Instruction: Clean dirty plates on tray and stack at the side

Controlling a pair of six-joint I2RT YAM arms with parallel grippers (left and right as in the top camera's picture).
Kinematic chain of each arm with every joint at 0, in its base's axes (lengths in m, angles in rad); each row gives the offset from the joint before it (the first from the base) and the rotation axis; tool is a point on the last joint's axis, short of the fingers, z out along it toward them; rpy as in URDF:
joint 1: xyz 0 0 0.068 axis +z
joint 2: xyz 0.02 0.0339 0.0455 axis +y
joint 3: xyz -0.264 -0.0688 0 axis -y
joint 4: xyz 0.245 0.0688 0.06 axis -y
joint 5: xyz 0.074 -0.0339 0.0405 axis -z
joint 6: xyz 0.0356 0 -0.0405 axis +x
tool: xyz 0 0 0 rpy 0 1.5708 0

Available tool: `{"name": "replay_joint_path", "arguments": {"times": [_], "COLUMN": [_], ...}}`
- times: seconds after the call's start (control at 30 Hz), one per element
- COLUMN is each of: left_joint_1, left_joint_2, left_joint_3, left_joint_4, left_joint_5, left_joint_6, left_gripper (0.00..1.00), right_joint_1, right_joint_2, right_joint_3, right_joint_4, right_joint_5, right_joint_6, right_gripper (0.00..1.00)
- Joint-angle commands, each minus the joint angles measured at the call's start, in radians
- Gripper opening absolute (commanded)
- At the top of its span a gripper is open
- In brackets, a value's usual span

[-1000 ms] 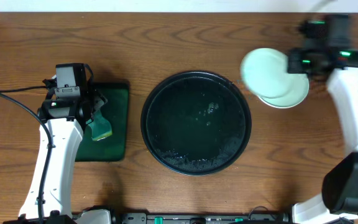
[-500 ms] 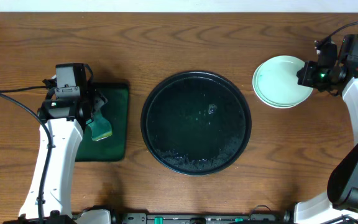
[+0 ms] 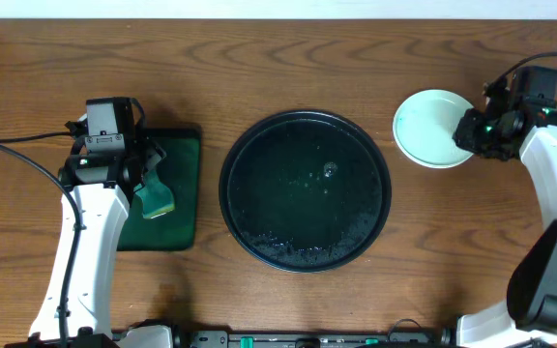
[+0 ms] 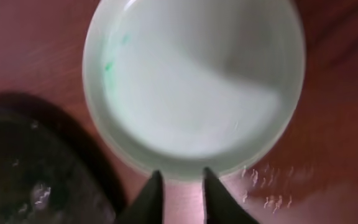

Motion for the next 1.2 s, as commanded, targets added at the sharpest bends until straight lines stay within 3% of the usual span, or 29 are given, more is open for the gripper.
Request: {"name": "replay_joint_path", "arguments": {"times": [0.0,0.13,0.17,0.2,0.37,0.57,0.73,0.9,1.17], "left_joint_1": [0.005,0.005,0.005,0.005,0.005,0.005,0.005,0.005,0.005], "left_joint_2": [0.000,0.000,0.000,0.000,0.000,0.000,0.000,0.000,0.000], "left_joint_3": [0.022,0.022,0.022,0.022,0.022,0.022,0.022,0.022,0.022], "left_joint_4": [-0.006,-0.006,-0.006,-0.006,-0.006,-0.006,-0.006,-0.006,-0.006], "left_joint_5": [-0.023,-0.023,-0.023,-0.023,-0.023,-0.023,-0.023,-0.023,-0.023], "left_joint_6": [0.010,0.010,0.010,0.010,0.010,0.010,0.010,0.010,0.010], "left_gripper": [0.80,0.80,0.80,0.80,0.79,0.80,0.80,0.80,0.80], "right_joint_1": [0.037,0.126,0.162,0.193,0.310,0.327,0.327,0.320,0.278], "right_joint_2": [-0.210,-0.463,-0.536,-0.593,-0.821,-1.011,-1.100,-1.209,-1.502], "right_joint_3": [-0.003,-0.060,-0.081,-0.099,-0.129,-0.129,-0.146,-0.291,-0.753], "right_joint_4": [-0.062,-0.142,-0.166,-0.188,-0.288,-0.423,-0.500,-0.346,0.106], "right_joint_5": [-0.037,-0.004,0.013,0.020,0.011,0.012,0.173,0.232,0.234], "right_joint_6": [0.014,0.042,0.065,0.074,0.077,0.076,0.043,-0.006,-0.105], "right_gripper": [0.28,0.38,0.57,0.99,0.99,0.99,0.99,0.99,0.99]}}
